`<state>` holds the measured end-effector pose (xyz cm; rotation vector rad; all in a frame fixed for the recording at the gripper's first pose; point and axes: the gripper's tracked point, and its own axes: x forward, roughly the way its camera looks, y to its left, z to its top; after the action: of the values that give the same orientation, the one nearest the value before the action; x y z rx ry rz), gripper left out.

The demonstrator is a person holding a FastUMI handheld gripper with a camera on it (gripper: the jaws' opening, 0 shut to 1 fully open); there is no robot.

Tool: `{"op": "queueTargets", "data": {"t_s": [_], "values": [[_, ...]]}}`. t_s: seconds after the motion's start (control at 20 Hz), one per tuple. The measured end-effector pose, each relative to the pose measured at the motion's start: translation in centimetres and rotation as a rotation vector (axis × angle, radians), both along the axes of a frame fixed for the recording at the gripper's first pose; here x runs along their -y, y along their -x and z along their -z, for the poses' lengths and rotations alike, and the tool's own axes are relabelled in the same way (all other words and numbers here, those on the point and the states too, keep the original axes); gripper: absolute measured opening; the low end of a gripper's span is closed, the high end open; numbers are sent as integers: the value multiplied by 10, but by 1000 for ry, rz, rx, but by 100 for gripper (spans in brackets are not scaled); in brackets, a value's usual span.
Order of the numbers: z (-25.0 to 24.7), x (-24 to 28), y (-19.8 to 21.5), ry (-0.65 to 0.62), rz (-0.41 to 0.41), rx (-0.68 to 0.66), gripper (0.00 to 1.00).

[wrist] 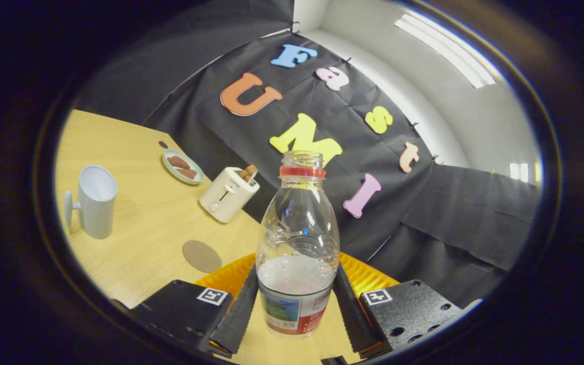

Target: Take the bottle from table, then pour the juice into the cup, finally place the bottle on the coaster

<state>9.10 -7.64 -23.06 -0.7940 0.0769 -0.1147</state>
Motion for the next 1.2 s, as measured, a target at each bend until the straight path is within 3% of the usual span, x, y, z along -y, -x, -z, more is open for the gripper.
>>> {"op": "queueTargets", "data": {"t_s": [0.6,1.2], "values": [[2,-51,-17,480,-43,3,82],[9,-104,-18,786,-116,28,82]]}}
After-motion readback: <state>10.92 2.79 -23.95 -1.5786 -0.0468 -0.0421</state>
